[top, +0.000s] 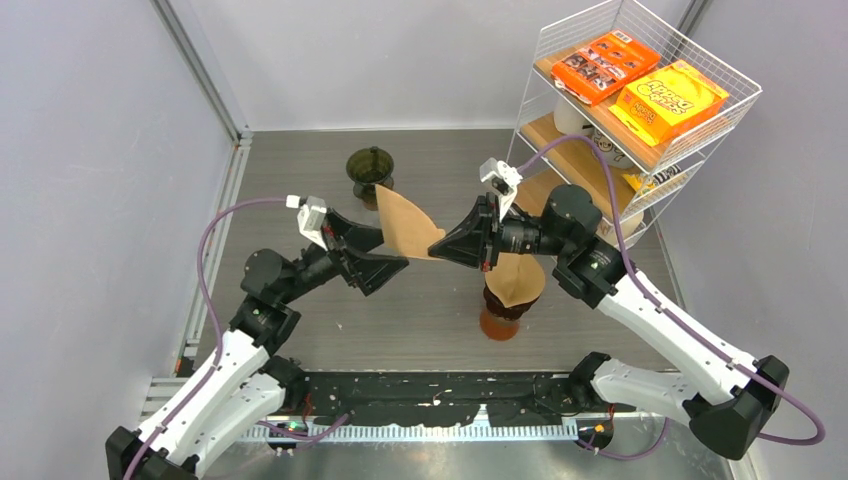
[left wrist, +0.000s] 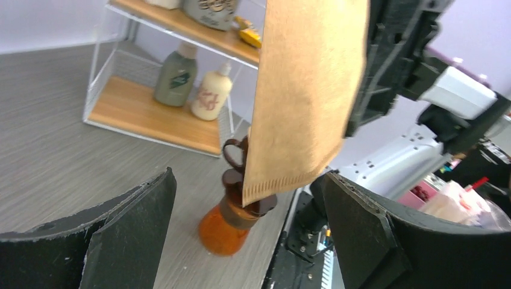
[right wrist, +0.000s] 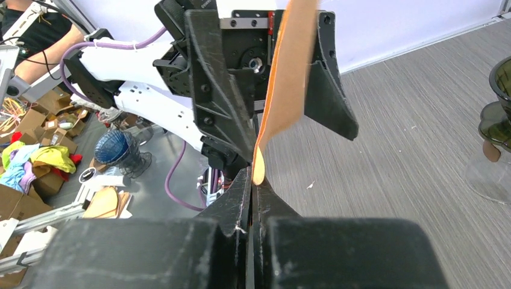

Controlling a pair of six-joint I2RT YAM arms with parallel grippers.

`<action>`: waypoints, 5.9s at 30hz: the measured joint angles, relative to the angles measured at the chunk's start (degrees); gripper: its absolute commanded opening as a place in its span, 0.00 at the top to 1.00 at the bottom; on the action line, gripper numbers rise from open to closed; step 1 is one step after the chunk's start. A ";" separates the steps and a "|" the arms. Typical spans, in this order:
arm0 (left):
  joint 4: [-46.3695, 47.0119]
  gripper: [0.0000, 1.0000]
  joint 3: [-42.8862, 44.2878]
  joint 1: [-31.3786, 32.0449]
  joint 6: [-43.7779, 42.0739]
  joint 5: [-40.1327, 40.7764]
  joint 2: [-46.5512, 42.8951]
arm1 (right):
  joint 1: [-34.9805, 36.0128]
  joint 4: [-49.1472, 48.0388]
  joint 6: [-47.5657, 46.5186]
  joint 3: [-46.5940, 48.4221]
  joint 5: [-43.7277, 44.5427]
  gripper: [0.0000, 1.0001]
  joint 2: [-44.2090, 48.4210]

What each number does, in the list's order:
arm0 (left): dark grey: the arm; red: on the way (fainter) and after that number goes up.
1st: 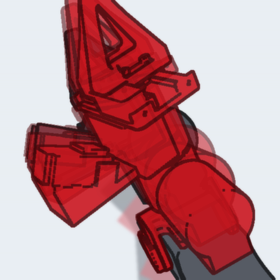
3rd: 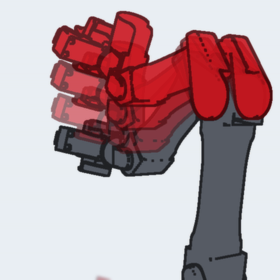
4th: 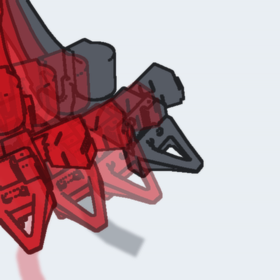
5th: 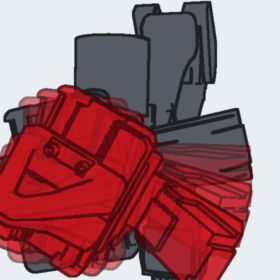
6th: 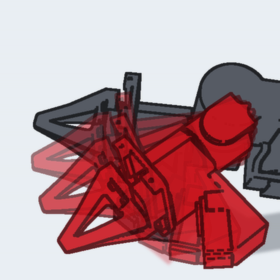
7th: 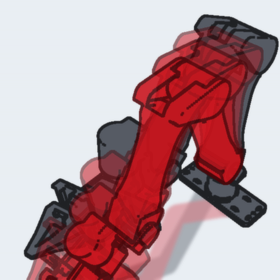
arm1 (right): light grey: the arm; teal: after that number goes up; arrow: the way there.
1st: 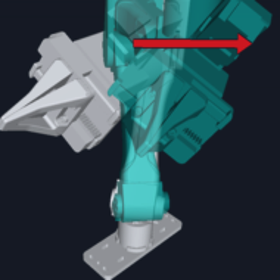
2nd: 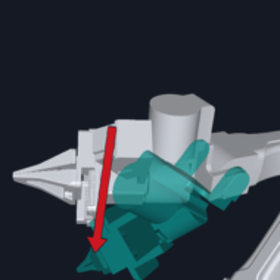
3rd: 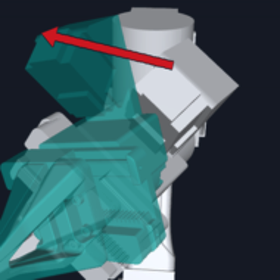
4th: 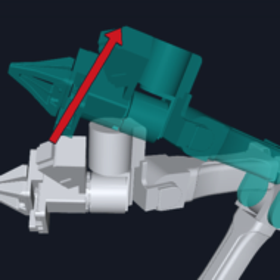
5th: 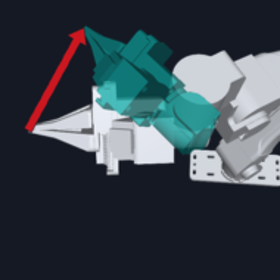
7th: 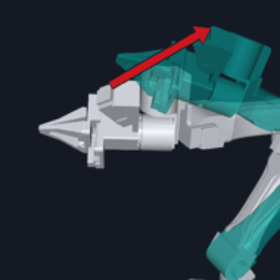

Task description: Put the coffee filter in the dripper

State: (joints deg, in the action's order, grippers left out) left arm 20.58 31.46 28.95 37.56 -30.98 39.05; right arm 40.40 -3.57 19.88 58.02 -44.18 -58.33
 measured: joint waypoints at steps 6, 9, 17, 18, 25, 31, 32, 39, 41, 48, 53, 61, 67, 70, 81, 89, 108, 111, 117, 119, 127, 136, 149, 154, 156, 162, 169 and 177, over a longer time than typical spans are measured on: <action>8.94 0.05 -0.52 0.00 4.35 -6.40 2.34 | -0.02 -0.92 0.22 0.00 -0.79 0.95 -1.09; 12.52 0.14 -0.52 0.00 6.34 -8.46 4.94 | -0.02 -1.18 0.46 0.00 -1.01 0.95 -1.33; 16.52 0.45 -0.52 0.00 9.16 -9.88 6.80 | -0.02 0.17 0.11 0.00 4.76 0.95 -1.29; 16.48 0.46 -0.55 0.00 9.01 -9.55 6.56 | -0.02 0.59 0.02 -0.07 5.95 0.95 -1.29; 16.48 0.62 -0.55 0.00 9.03 -7.80 5.92 | -0.02 1.09 0.66 -2.75 8.68 0.95 -1.29; 16.41 0.82 -0.55 0.00 8.92 -6.47 6.27 | -0.02 0.17 1.55 -4.00 9.92 0.95 -1.22; 16.39 0.91 -0.55 0.00 8.79 -5.95 6.38 | -0.02 -0.04 1.73 -4.42 10.23 0.95 -1.14; 15.87 1.00 -0.48 0.00 7.91 -4.11 8.13 | -0.04 -1.05 2.80 -6.60 11.54 0.72 -0.37; 14.23 1.00 0.31 0.00 6.51 -4.63 8.85 | -0.02 -0.72 2.45 -6.84 12.33 0.55 0.20; 1.86 1.00 7.76 0.00 -4.42 -8.24 10.27 | -0.37 5.53 -1.16 -7.21 24.30 0.04 6.67; -6.03 1.00 10.43 0.00 -12.37 -11.26 10.27 | -1.07 8.35 -3.74 -8.52 35.67 0.05 11.63; -12.98 1.00 10.91 0.00 -19.69 -17.55 10.29 | -1.27 11.50 -8.41 -8.52 39.50 0.05 8.15; -14.05 1.00 11.63 0.00 -21.46 -19.87 10.56 | -1.27 13.31 -13.38 -8.50 33.31 0.05 6.21; -14.03 1.00 11.69 0.00 -21.55 -20.61 10.80 | -1.27 13.35 -15.34 -8.50 30.29 0.05 6.47; -13.90 1.00 11.69 0.00 -21.53 -22.47 11.41 | -1.27 13.29 -17.05 -8.50 27.12 0.04 6.19; -13.57 1.00 11.69 0.00 -21.46 -23.30 11.45 | -1.27 13.25 -16.94 -8.50 27.06 0.04 4.42; -13.57 1.00 11.69 0.00 -21.29 -22.16 11.45 | -1.27 12.76 -16.76 -8.50 20.68 0.05 5.14; -13.60 1.00 11.69 0.00 -21.29 -21.66 11.45 | -1.27 12.90 -16.81 -8.52 20.06 0.05 6.49; -13.60 1.00 11.69 0.00 -21.24 -21.00 11.69 | -1.27 12.90 -16.98 -8.52 18.23 0.05 8.37; -13.60 1.00 11.69 0.00 -21.24 -20.81 11.74 | -1.27 12.90 -16.98 -8.52 17.75 0.05 8.46; -13.60 1.00 11.69 0.00 -21.03 -20.09 11.78 | -1.27 13.11 -16.96 -8.52 16.24 0.04 8.44; -13.60 1.00 11.69 0.00 -20.98 -18.60 11.80 | -1.27 13.57 -16.65 -8.52 14.23 0.05 7.58; -13.55 1.00 11.69 0.00 -20.94 -19.80 12.61 | -1.27 14.80 -14.93 -8.44 16.65 0.05 6.19; -13.03 1.00 11.69 0.00 -20.81 -21.75 12.76 | -1.27 14.60 -13.31 -7.45 18.49 0.05 2.84; -12.61 1.00 11.69 0.00 -20.79 -22.18 12.76 | -1.27 14.53 -12.81 -7.21 19.19 0.05 1.88; -10.95 1.00 11.69 0.00 -19.96 -23.32 12.76 | -1.27 13.62 -11.89 -7.08 20.74 0.05 1.51; -10.05 1.00 11.69 0.00 -19.45 -23.65 12.85 | -1.27 10.82 -9.46 -7.10 22.40 0.05 2.23; -8.94 1.00 11.69 0.00 -17.79 -23.04 12.87 | -1.29 6.71 -7.02 -7.45 21.94 0.05 3.78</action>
State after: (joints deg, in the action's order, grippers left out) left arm 11.64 43.16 28.95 19.77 -54.02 51.92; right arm 39.11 3.14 12.86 50.57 -22.24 -54.54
